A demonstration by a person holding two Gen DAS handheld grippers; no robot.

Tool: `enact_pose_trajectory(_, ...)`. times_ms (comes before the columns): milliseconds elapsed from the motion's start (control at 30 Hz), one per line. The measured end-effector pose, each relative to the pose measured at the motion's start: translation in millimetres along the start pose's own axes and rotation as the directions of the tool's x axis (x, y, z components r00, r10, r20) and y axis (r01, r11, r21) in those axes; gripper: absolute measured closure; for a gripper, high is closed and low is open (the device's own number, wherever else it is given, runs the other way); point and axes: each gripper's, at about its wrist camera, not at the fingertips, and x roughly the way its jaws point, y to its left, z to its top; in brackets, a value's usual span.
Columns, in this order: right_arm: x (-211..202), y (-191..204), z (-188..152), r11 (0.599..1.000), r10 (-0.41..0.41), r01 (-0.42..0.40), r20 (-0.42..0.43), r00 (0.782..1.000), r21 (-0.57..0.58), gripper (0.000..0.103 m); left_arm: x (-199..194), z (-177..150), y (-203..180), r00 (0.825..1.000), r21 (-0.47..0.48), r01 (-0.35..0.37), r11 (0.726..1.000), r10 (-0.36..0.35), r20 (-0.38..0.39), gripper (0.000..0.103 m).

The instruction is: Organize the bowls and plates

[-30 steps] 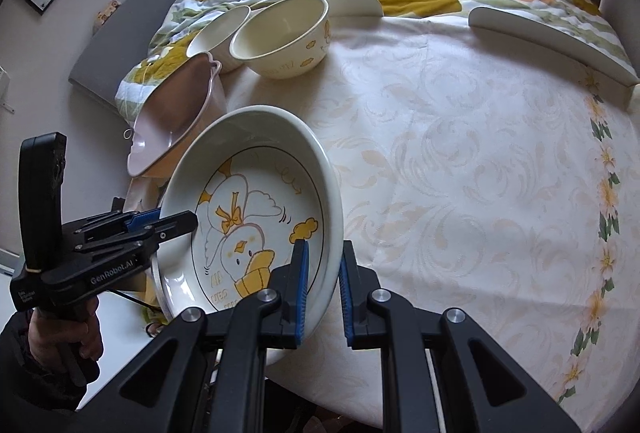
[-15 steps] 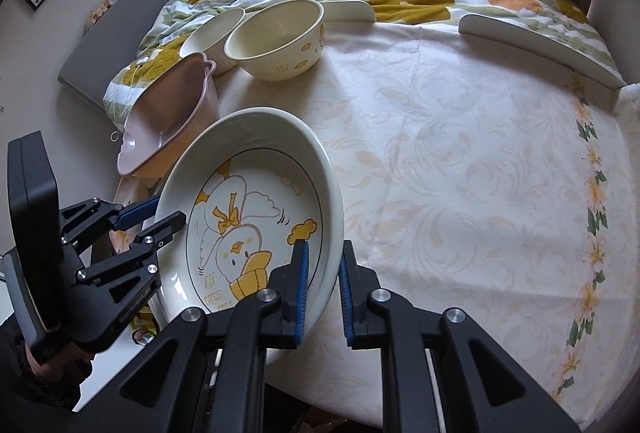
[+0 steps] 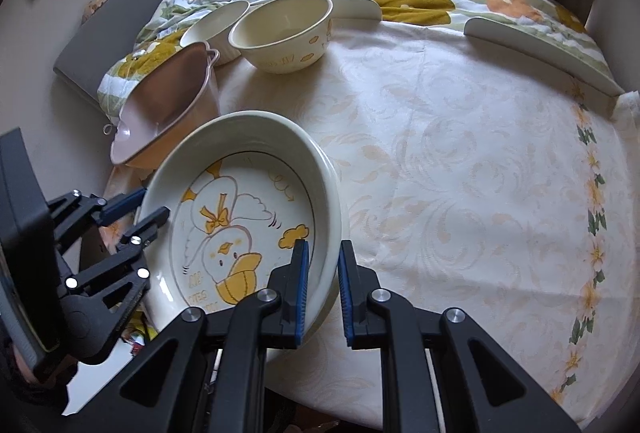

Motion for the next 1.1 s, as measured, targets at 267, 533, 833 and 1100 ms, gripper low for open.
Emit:
enact_pose_trajectory(267,1.0,5.7,-2.3,1.000,-0.021,0.022,0.011,1.000,-0.018,0.090,-0.1,-0.8,1.1,1.000,-0.018,0.009,1.000,-0.009,-0.001,0.082)
enact_pose_trajectory(533,1.1,-1.6,-4.0,1.000,0.019,-0.019,0.012,1.000,0.017,0.090,1.5,2.7,0.9,1.000,-0.045,-0.008,0.999,0.007,-0.022,0.082)
enact_pose_trajectory(833,-19.6,-22.9,-5.8,0.993,0.091,-0.095,0.061,0.994,0.064,0.079,3.3,8.6,1.3,0.997,-0.147,0.046,0.988,-0.056,-0.061,0.038)
enact_pose_trajectory(1100,-49.3,-40.5,0.4,0.988,0.150,-0.153,0.102,0.984,0.028,0.057,-26.2,17.7,0.2,0.999,-0.203,-0.016,0.979,0.010,-0.032,0.016)
